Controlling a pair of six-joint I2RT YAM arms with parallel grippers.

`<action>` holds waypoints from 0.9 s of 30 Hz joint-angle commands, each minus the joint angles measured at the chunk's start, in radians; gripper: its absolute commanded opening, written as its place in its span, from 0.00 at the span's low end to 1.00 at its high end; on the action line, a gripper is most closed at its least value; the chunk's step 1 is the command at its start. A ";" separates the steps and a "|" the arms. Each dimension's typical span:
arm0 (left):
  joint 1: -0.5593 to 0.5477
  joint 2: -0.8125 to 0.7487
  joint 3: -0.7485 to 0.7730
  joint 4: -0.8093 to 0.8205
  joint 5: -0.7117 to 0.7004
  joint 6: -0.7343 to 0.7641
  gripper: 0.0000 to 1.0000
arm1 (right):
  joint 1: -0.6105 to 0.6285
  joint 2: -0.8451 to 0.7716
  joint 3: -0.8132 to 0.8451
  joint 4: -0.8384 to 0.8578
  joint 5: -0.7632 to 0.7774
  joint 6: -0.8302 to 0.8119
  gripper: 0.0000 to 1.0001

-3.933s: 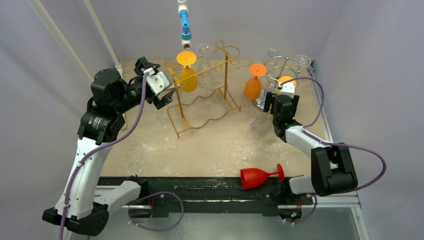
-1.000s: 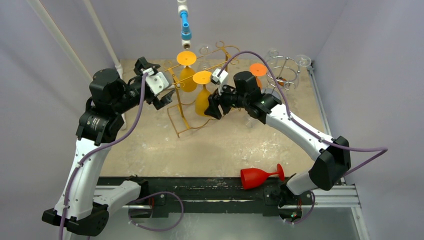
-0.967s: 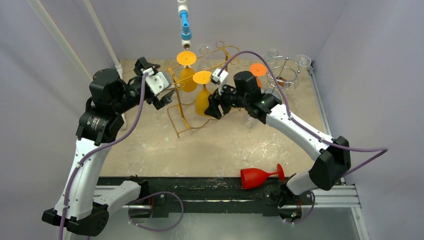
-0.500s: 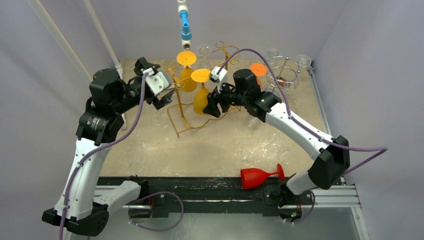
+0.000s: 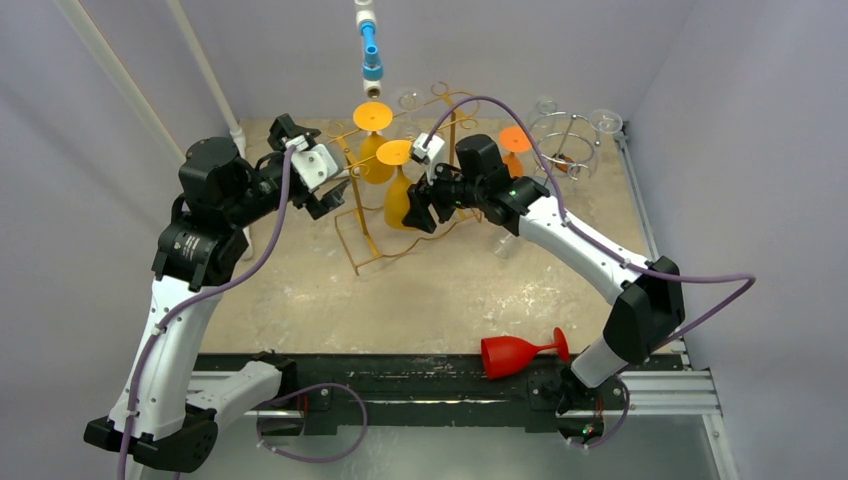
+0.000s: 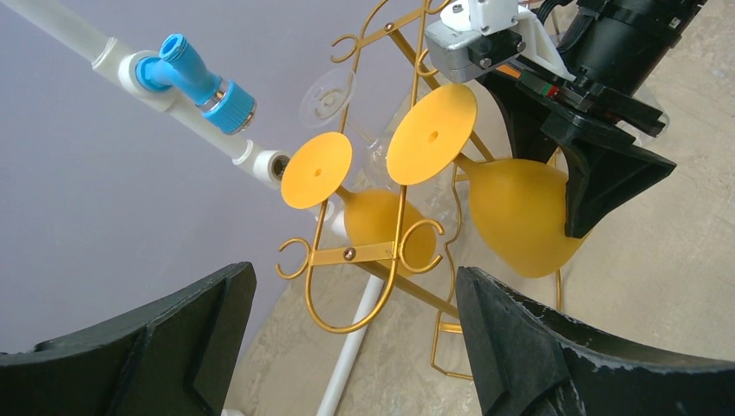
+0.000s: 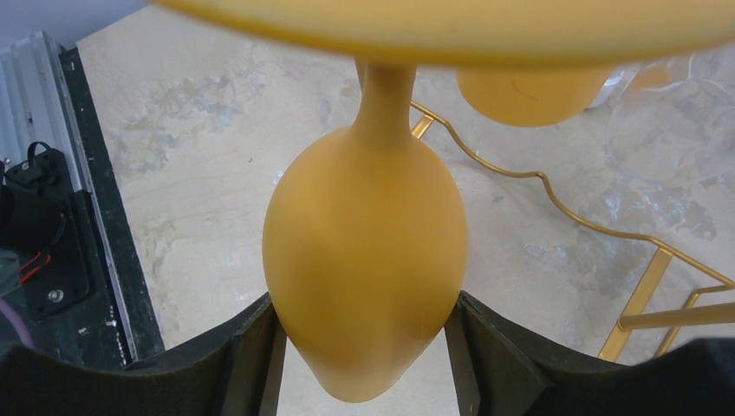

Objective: Place the wine glass upside down on the wine glass rack
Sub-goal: Place the wine glass at the wine rack.

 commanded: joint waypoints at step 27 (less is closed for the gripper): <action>-0.003 -0.011 0.046 0.012 0.007 -0.022 0.94 | -0.059 -0.225 -0.100 -0.036 0.218 0.252 0.99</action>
